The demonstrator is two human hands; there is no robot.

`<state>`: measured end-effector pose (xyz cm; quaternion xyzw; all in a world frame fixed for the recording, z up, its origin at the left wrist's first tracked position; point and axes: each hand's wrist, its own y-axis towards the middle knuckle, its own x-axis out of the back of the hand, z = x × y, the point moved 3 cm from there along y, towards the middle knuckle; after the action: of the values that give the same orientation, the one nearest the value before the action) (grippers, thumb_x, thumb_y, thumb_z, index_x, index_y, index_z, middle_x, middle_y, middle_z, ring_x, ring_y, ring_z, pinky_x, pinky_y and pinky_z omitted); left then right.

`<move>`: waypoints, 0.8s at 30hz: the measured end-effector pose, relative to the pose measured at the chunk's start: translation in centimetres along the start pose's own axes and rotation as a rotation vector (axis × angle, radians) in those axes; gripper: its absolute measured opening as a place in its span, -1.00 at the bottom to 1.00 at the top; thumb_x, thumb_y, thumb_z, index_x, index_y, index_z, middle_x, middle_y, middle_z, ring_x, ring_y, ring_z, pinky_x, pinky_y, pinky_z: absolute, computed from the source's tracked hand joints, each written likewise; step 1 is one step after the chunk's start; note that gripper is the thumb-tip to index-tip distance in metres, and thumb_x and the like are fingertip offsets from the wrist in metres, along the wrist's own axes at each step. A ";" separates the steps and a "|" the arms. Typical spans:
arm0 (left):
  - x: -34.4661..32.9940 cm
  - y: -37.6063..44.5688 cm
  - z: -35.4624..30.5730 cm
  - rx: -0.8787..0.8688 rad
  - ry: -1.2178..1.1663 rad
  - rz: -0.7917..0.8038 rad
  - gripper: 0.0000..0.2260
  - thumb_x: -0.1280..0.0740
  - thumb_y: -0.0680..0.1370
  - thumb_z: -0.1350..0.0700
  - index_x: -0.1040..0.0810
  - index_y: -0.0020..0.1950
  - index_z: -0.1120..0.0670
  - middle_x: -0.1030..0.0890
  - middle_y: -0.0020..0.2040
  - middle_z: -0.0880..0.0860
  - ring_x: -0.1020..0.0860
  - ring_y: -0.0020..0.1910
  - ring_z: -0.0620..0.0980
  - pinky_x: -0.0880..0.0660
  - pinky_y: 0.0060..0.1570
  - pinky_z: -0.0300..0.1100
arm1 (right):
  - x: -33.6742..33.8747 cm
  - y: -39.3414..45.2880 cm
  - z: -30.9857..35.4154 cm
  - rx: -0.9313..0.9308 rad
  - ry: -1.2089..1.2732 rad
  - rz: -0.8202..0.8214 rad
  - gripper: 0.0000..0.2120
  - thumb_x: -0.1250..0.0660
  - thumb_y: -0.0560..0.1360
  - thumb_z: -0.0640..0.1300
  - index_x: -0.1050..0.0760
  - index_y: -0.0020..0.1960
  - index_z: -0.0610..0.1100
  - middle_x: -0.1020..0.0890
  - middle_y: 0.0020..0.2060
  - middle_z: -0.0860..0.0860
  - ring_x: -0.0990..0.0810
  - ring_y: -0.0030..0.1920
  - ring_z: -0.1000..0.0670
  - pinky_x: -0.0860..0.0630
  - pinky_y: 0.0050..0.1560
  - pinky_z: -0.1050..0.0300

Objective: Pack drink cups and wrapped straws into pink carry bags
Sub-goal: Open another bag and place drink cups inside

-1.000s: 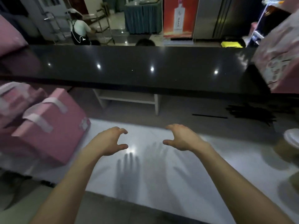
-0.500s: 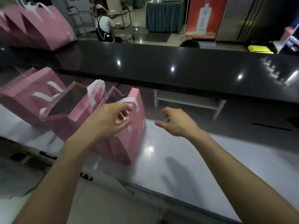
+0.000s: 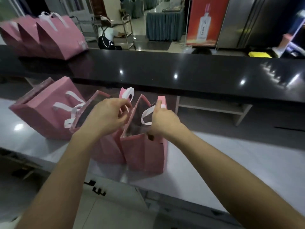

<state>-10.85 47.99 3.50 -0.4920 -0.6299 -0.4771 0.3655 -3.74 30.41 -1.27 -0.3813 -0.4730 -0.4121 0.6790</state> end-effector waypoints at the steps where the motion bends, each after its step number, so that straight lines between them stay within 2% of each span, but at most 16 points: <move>1: -0.1 0.2 0.3 -0.033 -0.023 0.016 -0.78 -0.42 0.60 0.16 -0.71 0.19 -0.08 -0.68 -0.05 -0.16 -0.65 -0.06 -0.06 -0.63 0.06 0.06 | 0.2 -0.1 -0.4 -0.037 0.013 -0.024 -0.05 -0.47 0.54 -0.13 0.07 0.67 -0.31 -0.58 0.21 -0.16 -0.60 0.10 -0.20 -0.42 -0.10 -0.02; 3: -0.5 0.4 0.4 -0.117 -0.073 0.042 -0.78 -0.43 0.60 0.17 -0.72 0.22 -0.04 -0.69 0.00 -0.15 -0.66 -0.03 -0.04 -0.63 0.10 0.07 | 0.8 -0.6 -1.9 -0.112 -0.001 -0.082 -0.28 -0.43 0.55 -0.17 -0.16 0.58 -0.30 -0.61 0.22 -0.18 -0.64 0.16 -0.23 -0.44 -0.08 -0.02; 5: -1.0 1.0 -0.1 -0.203 -0.121 0.035 -0.78 -0.44 0.60 0.16 -0.73 0.21 -0.05 -0.68 0.00 -0.20 -0.65 -0.03 -0.11 -0.63 0.11 0.05 | 1.9 -1.8 -4.1 -0.195 -0.009 -0.135 -0.47 -0.52 0.50 -0.09 -0.37 0.35 -0.22 -0.61 0.07 -0.11 -0.63 0.04 -0.18 -0.46 -0.12 -0.01; 7: -1.6 1.6 -1.4 -0.272 -0.170 0.020 -0.80 -0.45 0.62 0.14 -0.73 0.21 -0.06 -0.67 0.01 -0.21 -0.64 -0.01 -0.16 -0.64 0.10 -0.02 | 3.0 -3.6 -6.9 -0.267 0.035 -0.181 -0.55 -0.55 0.44 -0.05 -0.42 0.19 -0.15 -0.54 -0.08 -0.05 -0.57 -0.08 -0.14 -0.48 -0.16 -0.02; 10: -2.5 2.8 -5.0 -0.370 -0.187 -0.029 -0.77 -0.49 0.62 0.05 -0.71 0.28 -0.05 -0.65 0.14 -0.12 -0.61 0.13 -0.09 -0.60 0.18 -0.08 | 4.5 -6.4 -11.1 -0.297 0.099 -0.227 -0.78 -0.42 0.52 -0.12 -0.55 0.15 -0.07 -0.64 -0.02 -0.07 -0.62 -0.07 -0.12 -0.63 -0.09 -0.08; 12: -3.3 3.2 -8.2 -0.453 -0.115 -0.062 -0.57 -0.54 0.57 -0.03 -0.61 0.43 -0.07 -0.60 0.28 -0.05 -0.54 0.28 -0.01 -0.50 0.31 -0.05 | 5.2 -8.3 -13.7 -0.280 0.156 -0.243 -0.83 -0.37 0.52 -0.16 -0.60 0.09 -0.01 -0.68 -0.02 -0.02 -0.61 -0.12 -0.03 -0.64 -0.12 -0.01; 14: -4.5 3.6 -12.2 -0.552 -0.051 -0.031 -0.38 -0.57 0.53 -0.08 -0.48 0.57 -0.10 -0.53 0.43 -0.03 -0.44 0.45 0.03 -0.37 0.51 0.05 | 6.0 -10.4 -16.4 -0.277 0.178 -0.254 -0.83 -0.35 0.52 -0.19 -0.57 0.03 0.06 -0.67 -0.04 0.05 -0.59 -0.13 0.02 -0.51 -0.22 0.13; 16: -6.1 4.0 -16.5 -0.621 -0.040 0.039 -0.37 -0.55 0.56 -0.07 -0.44 0.60 -0.10 -0.50 0.52 -0.04 -0.39 0.55 0.02 -0.25 0.60 0.06 | 6.8 -12.3 -18.9 -0.273 0.191 -0.253 -0.73 -0.33 0.49 -0.21 -0.56 0.04 0.15 -0.65 -0.05 0.09 -0.59 -0.07 0.00 -0.43 -0.20 0.14; 17: -6.9 4.2 -18.7 -0.643 -0.042 0.072 -0.46 -0.52 0.59 -0.05 -0.50 0.56 -0.10 -0.53 0.51 -0.05 -0.42 0.54 0.02 -0.25 0.59 0.05 | 7.2 -13.3 -20.1 -0.268 0.199 -0.251 -0.69 -0.32 0.48 -0.22 -0.57 0.04 0.18 -0.64 -0.07 0.11 -0.60 -0.05 -0.02 -0.43 -0.19 0.12; 18: -7.8 4.4 -20.8 -0.660 -0.039 0.096 -0.59 -0.48 0.62 -0.02 -0.58 0.48 -0.10 -0.60 0.44 -0.05 -0.48 0.48 0.03 -0.33 0.54 0.04 | 7.6 -14.2 -21.5 -0.262 0.209 -0.251 -0.67 -0.31 0.48 -0.23 -0.57 0.04 0.20 -0.64 -0.08 0.14 -0.61 -0.04 -0.02 -0.44 -0.19 0.12; 20: -9.4 4.5 -24.8 -0.647 -0.051 0.143 -0.82 -0.39 0.67 0.03 -0.66 0.26 -0.12 -0.71 0.18 -0.04 -0.63 0.22 0.08 -0.54 0.21 0.05 | 8.3 -16.1 -24.5 -0.237 0.225 -0.255 -0.69 -0.33 0.55 -0.20 -0.56 0.10 0.22 -0.63 -0.08 0.16 -0.62 -0.01 -0.01 -0.46 -0.18 0.14; 22: -10.9 4.4 -28.3 -0.613 -0.080 0.165 -0.89 -0.35 0.70 0.05 -0.62 0.18 -0.11 -0.69 0.00 -0.04 -0.64 0.00 0.09 -0.52 -0.08 -0.01 | 8.7 -18.5 -28.1 -0.214 0.261 -0.254 -0.69 -0.41 0.61 -0.10 -0.55 0.29 0.17 -0.65 0.08 0.16 -0.63 0.11 0.03 -0.55 0.01 0.14; 24: -12.4 4.4 -31.5 -0.589 -0.089 0.151 -0.91 -0.34 0.71 0.04 -0.59 0.19 -0.10 -0.64 -0.05 -0.05 -0.62 -0.06 0.09 -0.45 -0.13 -0.05 | 9.5 -21.7 -32.2 -0.195 0.317 -0.285 -0.53 -0.49 0.59 0.04 -0.50 0.47 0.10 -0.61 0.27 0.18 -0.58 0.26 0.13 -0.52 0.27 0.14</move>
<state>-3.79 14.63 1.80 -0.6425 -0.4416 -0.5886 0.2138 -11.14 -8.75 2.15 -0.3051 -0.3673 -0.6022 0.6398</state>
